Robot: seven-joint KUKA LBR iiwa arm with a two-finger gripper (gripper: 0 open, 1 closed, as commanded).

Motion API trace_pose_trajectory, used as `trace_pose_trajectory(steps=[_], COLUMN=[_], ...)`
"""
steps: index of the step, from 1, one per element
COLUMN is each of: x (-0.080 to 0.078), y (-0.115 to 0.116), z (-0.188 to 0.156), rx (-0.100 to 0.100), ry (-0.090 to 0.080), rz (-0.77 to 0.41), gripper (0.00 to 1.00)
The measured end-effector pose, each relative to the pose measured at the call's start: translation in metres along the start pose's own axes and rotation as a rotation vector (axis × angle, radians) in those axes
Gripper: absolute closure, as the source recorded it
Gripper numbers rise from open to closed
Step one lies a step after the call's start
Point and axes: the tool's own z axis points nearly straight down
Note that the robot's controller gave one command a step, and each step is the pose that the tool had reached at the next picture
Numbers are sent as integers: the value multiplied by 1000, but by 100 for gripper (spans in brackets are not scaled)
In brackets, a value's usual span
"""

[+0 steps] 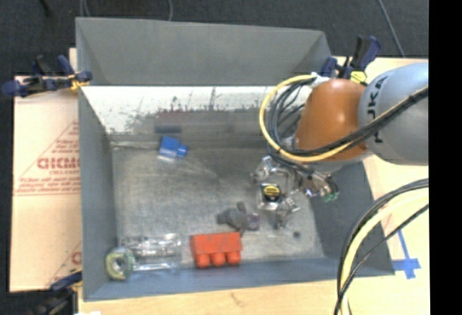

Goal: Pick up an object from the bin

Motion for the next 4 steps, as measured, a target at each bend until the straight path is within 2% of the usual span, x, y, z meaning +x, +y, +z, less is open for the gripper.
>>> trace_pose_trajectory(steps=[1,2,3,4], x=[0,36,36,25], y=[-1,13,13,7], z=[-4,-104,-99,-4], rx=[1,1,-1,-1], ry=[1,-2,3,4], rz=[-2,108,106,408], gripper=[100,100,0,0])
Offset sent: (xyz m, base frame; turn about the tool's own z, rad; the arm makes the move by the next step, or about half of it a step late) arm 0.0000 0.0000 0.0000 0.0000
